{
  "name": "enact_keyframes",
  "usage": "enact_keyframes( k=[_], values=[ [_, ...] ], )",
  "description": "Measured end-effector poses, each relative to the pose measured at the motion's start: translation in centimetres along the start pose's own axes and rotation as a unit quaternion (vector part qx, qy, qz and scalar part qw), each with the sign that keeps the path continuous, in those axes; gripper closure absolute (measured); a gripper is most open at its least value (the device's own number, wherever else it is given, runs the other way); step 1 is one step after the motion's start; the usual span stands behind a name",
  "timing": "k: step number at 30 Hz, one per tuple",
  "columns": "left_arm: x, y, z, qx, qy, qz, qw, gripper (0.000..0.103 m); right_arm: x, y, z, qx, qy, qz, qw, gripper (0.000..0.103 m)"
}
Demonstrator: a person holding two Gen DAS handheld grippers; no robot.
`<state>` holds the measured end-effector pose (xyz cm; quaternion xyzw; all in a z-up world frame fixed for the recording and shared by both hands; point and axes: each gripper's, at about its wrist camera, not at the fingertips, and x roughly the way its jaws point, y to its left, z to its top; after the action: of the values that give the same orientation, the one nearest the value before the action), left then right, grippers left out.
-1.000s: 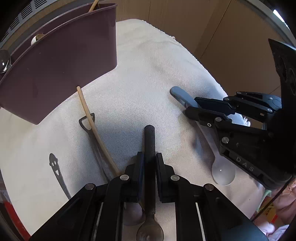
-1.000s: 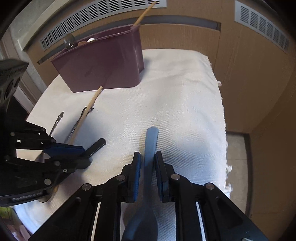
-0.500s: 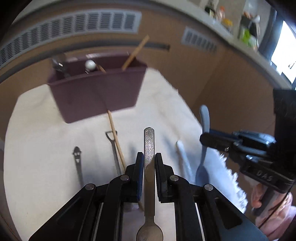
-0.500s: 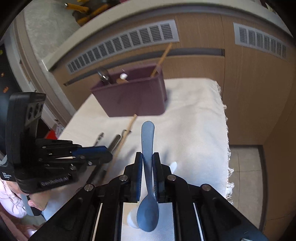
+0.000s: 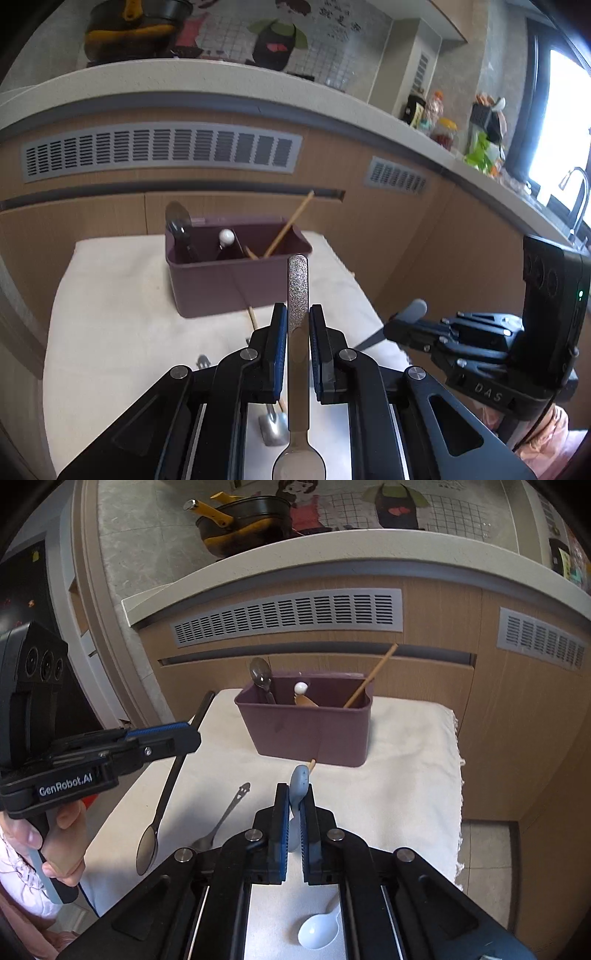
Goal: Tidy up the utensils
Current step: 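Lift both held spoons up over the maroon caddy, then open both tools to drop the spoons into the caddy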
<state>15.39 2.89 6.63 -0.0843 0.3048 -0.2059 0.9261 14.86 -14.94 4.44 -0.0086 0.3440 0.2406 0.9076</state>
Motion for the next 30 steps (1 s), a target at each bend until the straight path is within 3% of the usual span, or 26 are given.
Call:
enact_keyframes(
  k=[5,9,12,14,16,22,30],
  values=[
    [-2.7,0.1,4.6,0.017,-0.079,0.01,0.9967,0.091,-2.2,0.6,4.0,-0.023,-0.038,-0.005,0.999,0.099],
    [-5.1,-0.1,9.6,0.031,-0.185,0.033,0.9818,0.091,-5.6,1.4,9.0,-0.06,-0.115,-0.033,0.991,0.099],
    [-5.6,-0.1,13.0,0.036,-0.255,0.045,0.9652,0.091,-7.3,1.7,12.7,-0.078,-0.17,-0.056,0.981,0.099],
    [-4.9,0.1,14.6,0.042,-0.28,0.058,0.9572,0.091,-7.5,1.8,14.5,-0.085,-0.187,-0.065,0.976,0.098],
    [-3.8,0.6,15.9,0.041,-0.289,0.061,0.9546,0.091,-6.8,1.7,16.0,-0.094,-0.196,-0.075,0.973,0.098],
    [2.2,3.2,16.7,0.034,-0.287,0.084,0.9536,0.091,-1.5,-0.3,17.0,-0.088,-0.138,-0.07,0.984,0.098],
    [9.7,7.3,13.0,0.001,-0.263,0.108,0.9589,0.091,7.1,-3.2,14.2,-0.061,-0.035,-0.05,0.996,0.098]
  ],
)
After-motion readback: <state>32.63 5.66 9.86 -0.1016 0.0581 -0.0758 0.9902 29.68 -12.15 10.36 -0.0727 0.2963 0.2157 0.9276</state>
